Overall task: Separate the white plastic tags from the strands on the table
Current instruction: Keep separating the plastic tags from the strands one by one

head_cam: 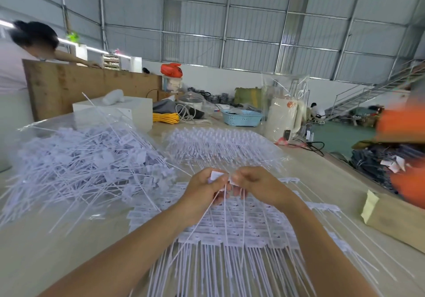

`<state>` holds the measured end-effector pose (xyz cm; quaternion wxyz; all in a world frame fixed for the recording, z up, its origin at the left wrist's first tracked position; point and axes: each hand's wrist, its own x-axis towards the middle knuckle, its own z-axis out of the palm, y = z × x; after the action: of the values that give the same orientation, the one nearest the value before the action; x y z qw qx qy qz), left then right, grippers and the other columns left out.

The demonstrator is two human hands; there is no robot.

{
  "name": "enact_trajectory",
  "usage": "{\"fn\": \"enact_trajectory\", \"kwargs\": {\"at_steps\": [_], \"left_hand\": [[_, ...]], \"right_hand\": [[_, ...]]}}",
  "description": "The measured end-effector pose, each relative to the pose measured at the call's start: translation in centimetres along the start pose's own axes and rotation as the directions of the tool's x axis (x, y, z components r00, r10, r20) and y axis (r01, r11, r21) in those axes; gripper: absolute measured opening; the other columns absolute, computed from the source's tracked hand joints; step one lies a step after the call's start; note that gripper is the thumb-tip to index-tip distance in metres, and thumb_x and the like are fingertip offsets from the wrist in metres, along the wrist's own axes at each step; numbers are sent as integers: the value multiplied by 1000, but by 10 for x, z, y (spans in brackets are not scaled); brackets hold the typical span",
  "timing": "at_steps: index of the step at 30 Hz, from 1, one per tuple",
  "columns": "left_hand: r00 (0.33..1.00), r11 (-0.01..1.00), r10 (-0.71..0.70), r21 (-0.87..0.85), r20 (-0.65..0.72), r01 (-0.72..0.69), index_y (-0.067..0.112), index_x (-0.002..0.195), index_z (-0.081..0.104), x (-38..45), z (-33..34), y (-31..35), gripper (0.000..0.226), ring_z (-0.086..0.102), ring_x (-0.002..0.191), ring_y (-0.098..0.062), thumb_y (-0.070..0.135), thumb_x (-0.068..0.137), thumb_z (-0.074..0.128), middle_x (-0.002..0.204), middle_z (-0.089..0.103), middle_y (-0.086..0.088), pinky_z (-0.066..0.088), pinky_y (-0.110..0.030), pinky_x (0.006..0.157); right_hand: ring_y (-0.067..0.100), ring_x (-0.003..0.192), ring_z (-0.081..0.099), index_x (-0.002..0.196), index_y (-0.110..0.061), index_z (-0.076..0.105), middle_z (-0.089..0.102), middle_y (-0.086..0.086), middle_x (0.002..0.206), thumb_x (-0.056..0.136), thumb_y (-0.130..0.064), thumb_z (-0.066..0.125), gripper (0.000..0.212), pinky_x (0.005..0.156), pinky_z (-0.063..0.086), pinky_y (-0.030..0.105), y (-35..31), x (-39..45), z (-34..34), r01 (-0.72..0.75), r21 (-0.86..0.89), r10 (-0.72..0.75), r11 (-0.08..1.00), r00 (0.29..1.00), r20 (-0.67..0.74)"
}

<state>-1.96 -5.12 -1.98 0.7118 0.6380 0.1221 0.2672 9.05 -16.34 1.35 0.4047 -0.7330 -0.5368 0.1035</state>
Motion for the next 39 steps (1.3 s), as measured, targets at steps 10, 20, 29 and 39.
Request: {"fn": "enact_trajectory", "kwargs": {"at_steps": [10, 20, 29, 39], "left_hand": [[999, 998, -35, 56, -23, 37, 6, 78, 50, 2, 2, 10, 20, 35, 35, -9, 16, 95, 56, 48, 50, -1, 27, -16, 38], [976, 964, -104, -222, 190, 146, 12, 76, 45, 1, -11, 33, 21, 37, 35, -7, 15, 97, 49, 46, 45, 4, 30, -14, 37], [996, 964, -70, -252, 57, 82, 6, 94, 57, 5, -7, 23, 15, 59, 46, -13, 9, 99, 44, 62, 67, -8, 46, -19, 42], [994, 999, -47, -14, 99, 49, 4, 96, 61, 3, -9, 9, 17, 53, 47, -14, 20, 91, 57, 69, 60, -13, 40, -24, 46]], "right_hand": [[-3, 44, 43, 59, -22, 55, 50, -18, 44, 94, -9, 54, 37, 50, 32, 7, -3, 0, 7, 80, 40, -80, 996, 997, 16], [-1, 45, 37, 42, -23, 48, 37, -11, 47, 91, -14, 57, 51, 66, 41, 28, -7, -14, -40, 35, 93, -34, 995, 999, -14], [3, 72, 56, 61, -31, 66, 58, -11, 70, 83, -29, 64, 22, 70, 46, 18, -37, -1, 1, 169, 146, -154, 975, 982, -114], [14, 78, 55, 92, -17, 57, 57, 2, 87, 95, -22, 53, 7, 62, 42, 11, -9, 17, 30, 42, 99, -11, 994, 956, -292]]}}
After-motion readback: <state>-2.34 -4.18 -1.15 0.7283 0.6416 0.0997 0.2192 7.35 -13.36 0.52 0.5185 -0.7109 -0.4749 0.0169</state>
